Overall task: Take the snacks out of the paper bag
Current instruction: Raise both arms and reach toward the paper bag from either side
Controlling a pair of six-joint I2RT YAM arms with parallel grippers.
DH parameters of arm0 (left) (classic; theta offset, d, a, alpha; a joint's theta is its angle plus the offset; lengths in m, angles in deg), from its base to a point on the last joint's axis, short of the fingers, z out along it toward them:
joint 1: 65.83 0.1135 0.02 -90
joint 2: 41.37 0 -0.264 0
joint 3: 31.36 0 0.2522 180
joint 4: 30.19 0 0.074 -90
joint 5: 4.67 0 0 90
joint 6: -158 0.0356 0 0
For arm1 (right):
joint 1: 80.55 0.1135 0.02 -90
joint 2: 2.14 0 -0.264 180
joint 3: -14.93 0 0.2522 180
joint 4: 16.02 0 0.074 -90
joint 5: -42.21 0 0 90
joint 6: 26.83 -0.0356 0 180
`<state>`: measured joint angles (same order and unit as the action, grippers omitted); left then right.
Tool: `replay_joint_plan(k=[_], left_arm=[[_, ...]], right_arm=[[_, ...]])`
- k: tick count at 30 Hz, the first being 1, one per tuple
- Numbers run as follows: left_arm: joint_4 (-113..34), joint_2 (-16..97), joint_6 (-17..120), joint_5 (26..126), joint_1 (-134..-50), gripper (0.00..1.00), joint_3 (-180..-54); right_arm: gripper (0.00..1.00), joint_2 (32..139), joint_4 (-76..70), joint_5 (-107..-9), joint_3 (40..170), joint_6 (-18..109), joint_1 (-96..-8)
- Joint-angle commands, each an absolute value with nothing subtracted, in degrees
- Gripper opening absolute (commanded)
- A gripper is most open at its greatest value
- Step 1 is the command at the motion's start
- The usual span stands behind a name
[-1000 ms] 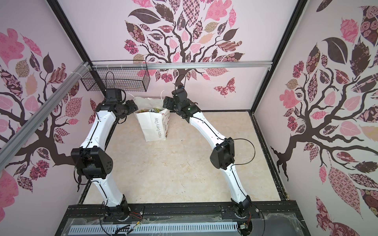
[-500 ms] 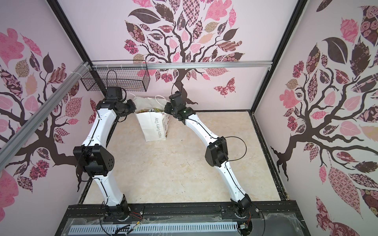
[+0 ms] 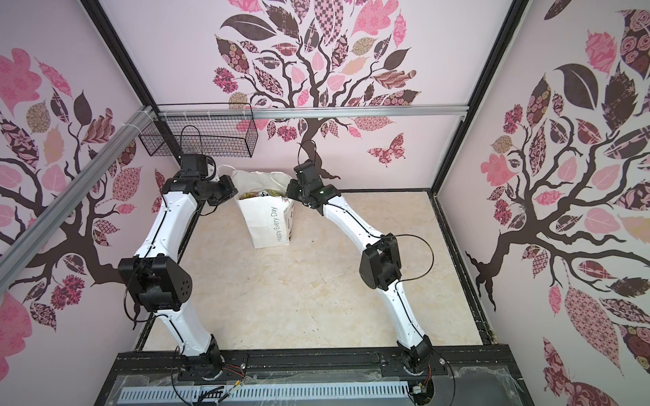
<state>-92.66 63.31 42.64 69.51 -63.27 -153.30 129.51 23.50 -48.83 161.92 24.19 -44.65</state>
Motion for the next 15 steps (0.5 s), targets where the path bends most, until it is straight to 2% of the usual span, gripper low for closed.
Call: replay_joint_plan(k=[1,15], left_arm=[[-91.23,59.41,41.70,64.61,-65.42,0.00,-150.05],[-83.09,42.62,35.60,62.03,-77.75,0.00,-129.50]], right_arm=[[0.02,119.80,22.16,-51.12,158.72,24.54,-44.46],[0.02,89.00,11.36,-52.39,117.84,25.80,-46.64]])
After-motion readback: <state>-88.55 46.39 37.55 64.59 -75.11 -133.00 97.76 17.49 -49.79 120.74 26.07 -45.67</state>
